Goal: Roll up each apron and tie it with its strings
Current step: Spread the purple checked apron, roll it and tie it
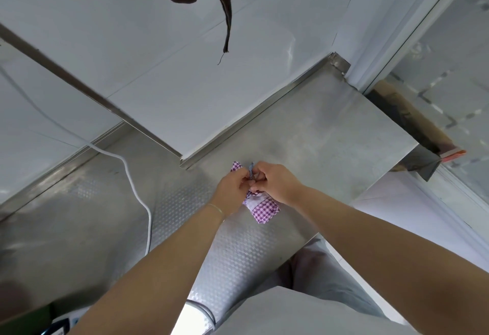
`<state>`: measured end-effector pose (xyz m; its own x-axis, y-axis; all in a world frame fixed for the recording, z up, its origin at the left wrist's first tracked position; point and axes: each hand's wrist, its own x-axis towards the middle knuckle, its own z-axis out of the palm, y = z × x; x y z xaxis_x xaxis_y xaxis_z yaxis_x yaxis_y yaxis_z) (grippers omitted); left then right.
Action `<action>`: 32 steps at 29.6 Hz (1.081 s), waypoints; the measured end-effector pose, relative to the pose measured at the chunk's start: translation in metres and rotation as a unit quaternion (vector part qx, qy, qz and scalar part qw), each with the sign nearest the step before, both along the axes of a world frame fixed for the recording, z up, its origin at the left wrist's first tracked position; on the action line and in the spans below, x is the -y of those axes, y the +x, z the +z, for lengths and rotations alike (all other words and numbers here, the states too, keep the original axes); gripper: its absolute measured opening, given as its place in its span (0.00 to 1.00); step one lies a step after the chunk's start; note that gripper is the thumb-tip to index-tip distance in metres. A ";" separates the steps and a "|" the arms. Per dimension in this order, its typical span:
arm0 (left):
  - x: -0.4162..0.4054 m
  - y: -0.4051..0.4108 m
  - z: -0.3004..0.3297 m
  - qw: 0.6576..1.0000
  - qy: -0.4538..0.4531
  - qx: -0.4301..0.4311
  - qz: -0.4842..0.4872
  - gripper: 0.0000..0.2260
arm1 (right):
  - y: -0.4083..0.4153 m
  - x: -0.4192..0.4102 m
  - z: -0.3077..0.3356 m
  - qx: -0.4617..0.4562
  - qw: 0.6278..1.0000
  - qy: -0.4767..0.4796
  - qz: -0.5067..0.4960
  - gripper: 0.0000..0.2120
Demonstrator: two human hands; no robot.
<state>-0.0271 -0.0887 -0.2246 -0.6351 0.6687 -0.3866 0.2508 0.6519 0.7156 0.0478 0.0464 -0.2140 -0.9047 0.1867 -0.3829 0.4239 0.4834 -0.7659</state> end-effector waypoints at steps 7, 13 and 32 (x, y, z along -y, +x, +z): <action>0.002 0.000 -0.002 0.997 -0.046 -0.059 -0.034 0.07 | 0.001 -0.004 -0.006 0.024 0.991 -0.129 -0.024 0.11; -0.002 -0.009 0.007 0.996 -0.078 -0.028 -0.026 0.05 | 0.003 0.010 -0.010 -0.016 0.985 -0.160 -0.063 0.14; -0.012 -0.031 0.012 0.977 -0.202 -0.013 0.062 0.11 | 0.009 0.040 -0.043 -0.220 0.952 0.208 -0.042 0.11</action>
